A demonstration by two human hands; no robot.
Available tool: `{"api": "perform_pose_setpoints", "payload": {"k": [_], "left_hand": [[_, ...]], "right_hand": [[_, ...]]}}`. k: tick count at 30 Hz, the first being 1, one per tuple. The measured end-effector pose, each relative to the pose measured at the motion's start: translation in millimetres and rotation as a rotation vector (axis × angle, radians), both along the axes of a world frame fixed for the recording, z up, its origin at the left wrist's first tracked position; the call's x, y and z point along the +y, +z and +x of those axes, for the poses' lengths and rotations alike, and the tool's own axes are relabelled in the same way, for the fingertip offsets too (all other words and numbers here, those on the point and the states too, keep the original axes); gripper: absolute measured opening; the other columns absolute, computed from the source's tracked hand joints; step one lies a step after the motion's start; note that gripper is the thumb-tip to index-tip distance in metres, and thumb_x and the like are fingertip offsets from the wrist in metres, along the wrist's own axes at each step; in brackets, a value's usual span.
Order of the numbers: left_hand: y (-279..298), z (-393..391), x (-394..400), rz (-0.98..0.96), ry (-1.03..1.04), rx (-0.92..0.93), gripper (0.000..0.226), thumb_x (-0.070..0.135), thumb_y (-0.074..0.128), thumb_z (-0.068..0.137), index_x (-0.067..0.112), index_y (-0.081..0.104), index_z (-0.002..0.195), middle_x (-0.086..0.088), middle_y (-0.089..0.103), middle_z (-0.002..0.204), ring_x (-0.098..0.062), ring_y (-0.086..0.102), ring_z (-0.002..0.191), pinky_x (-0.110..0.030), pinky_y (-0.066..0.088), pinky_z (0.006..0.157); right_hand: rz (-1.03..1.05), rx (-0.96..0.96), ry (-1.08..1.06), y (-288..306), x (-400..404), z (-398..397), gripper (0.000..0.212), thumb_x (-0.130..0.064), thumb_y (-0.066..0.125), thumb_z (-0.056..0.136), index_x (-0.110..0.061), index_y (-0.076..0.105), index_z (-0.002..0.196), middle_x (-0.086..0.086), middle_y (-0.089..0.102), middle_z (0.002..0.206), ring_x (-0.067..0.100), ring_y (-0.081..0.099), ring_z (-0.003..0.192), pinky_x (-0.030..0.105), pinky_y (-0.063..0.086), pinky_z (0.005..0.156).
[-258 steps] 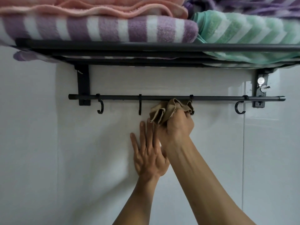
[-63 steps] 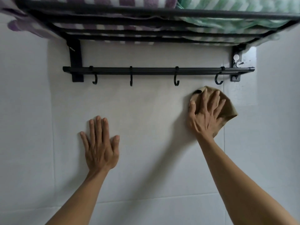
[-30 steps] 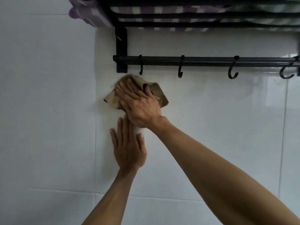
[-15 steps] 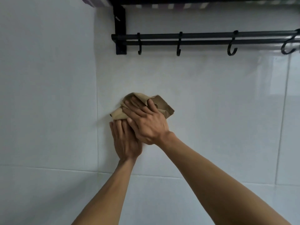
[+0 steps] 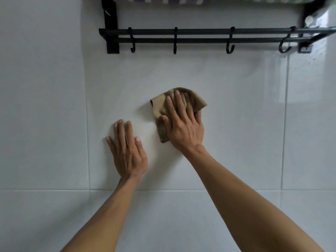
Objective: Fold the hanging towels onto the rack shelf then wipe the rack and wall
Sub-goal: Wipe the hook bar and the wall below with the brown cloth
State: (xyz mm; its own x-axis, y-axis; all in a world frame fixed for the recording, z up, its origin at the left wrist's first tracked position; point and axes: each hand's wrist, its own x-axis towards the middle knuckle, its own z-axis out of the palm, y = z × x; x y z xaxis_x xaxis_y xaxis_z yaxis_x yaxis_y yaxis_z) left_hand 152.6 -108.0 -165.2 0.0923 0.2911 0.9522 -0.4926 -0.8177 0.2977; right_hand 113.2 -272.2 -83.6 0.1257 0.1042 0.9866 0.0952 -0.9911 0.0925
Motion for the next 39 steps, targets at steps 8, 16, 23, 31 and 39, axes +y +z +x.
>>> {"api": "perform_pose_setpoints", "payload": {"k": [8, 16, 23, 31, 39], "left_hand": [[-8, 1, -10, 0.021, 0.012, 0.012, 0.052, 0.024, 0.034, 0.104, 0.007, 0.036, 0.154, -0.014, 0.028, 0.164, -0.028, 0.020, 0.154, -0.054, 0.007, 0.124], [-15, 2, -14, 0.000, 0.019, 0.001, 0.053, 0.025, 0.033, 0.105, 0.006, 0.035, 0.154, -0.016, 0.027, 0.164, -0.030, 0.019, 0.154, -0.053, 0.006, 0.123], [-27, 1, -17, 0.014, 0.023, -0.002, 0.053, 0.025, 0.034, 0.105, 0.006, 0.035, 0.154, -0.016, 0.027, 0.164, -0.030, 0.019, 0.154, -0.052, 0.005, 0.123], [-37, 2, -7, 0.055, 0.025, 0.007, 0.054, 0.025, 0.035, 0.104, 0.007, 0.033, 0.155, -0.015, 0.025, 0.164, -0.028, 0.018, 0.154, -0.054, 0.009, 0.124], [-37, 4, 17, 0.169, 0.020, -0.006, 0.052, 0.024, 0.033, 0.105, 0.009, 0.037, 0.154, -0.012, 0.029, 0.163, -0.027, 0.022, 0.153, -0.054, 0.011, 0.123]], "right_hand": [[0.251, -0.019, -0.057, 1, -80, -13, 0.055, -0.042, 0.029, 0.108, -0.016, 0.036, 0.156, 0.008, 0.029, 0.165, 0.029, 0.022, 0.154, 0.051, 0.033, 0.114], [0.548, 0.029, -0.123, -18, -180, -42, 0.057, -0.043, 0.026, 0.109, -0.019, 0.022, 0.161, 0.005, 0.013, 0.170, 0.028, 0.006, 0.157, 0.049, 0.015, 0.124], [0.594, -0.106, -0.108, -88, -195, -41, 0.057, -0.038, 0.029, 0.107, -0.005, 0.039, 0.153, 0.019, 0.032, 0.162, 0.039, 0.025, 0.151, 0.046, 0.020, 0.121], [0.743, -0.207, -0.030, -118, -150, -22, 0.054, -0.034, 0.027, 0.109, -0.004, 0.044, 0.151, 0.017, 0.038, 0.159, 0.037, 0.030, 0.149, 0.046, 0.028, 0.115], [0.503, -0.170, 0.131, -104, -12, 2, 0.053, -0.033, 0.025, 0.110, -0.006, 0.049, 0.148, 0.014, 0.040, 0.158, 0.032, 0.029, 0.150, 0.039, 0.025, 0.118]]}}
